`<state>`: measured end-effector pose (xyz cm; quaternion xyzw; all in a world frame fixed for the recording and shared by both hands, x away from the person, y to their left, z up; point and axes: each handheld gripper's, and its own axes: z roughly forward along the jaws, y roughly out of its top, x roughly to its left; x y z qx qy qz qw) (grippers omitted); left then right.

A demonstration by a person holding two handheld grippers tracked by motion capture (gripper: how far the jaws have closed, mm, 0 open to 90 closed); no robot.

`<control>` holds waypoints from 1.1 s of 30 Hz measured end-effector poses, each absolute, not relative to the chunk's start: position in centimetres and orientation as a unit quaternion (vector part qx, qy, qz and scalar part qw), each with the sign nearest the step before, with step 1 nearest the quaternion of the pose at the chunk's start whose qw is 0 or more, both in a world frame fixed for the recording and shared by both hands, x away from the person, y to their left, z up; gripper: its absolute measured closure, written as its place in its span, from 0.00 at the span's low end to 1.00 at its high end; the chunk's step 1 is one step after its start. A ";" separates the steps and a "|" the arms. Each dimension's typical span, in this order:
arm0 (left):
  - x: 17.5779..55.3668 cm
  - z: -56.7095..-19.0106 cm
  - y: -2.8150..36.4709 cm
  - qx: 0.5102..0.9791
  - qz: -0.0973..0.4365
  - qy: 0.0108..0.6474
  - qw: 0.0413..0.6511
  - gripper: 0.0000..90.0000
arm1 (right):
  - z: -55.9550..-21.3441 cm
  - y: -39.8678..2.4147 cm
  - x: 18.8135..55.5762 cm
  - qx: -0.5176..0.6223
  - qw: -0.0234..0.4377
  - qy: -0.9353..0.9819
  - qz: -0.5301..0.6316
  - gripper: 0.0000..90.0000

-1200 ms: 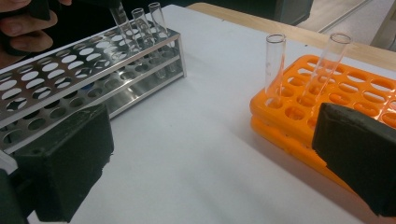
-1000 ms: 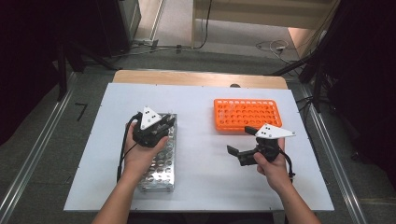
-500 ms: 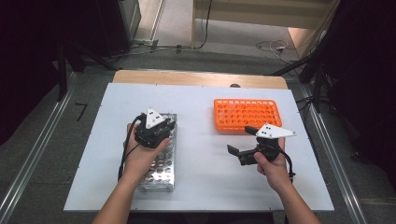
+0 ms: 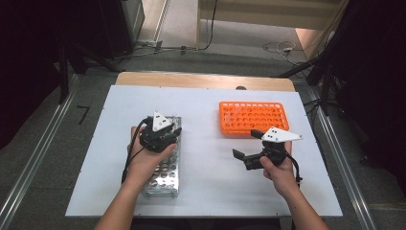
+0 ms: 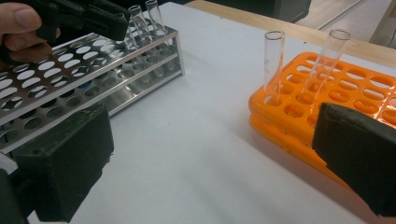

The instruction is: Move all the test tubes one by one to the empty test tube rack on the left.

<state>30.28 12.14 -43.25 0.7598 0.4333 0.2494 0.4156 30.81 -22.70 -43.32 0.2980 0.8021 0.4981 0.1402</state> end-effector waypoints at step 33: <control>25.6 -41.9 14.0 0.732 0.186 0.419 0.505 0.00 | -42.6 -23.2 34.8 0.332 0.151 0.789 0.494 0.00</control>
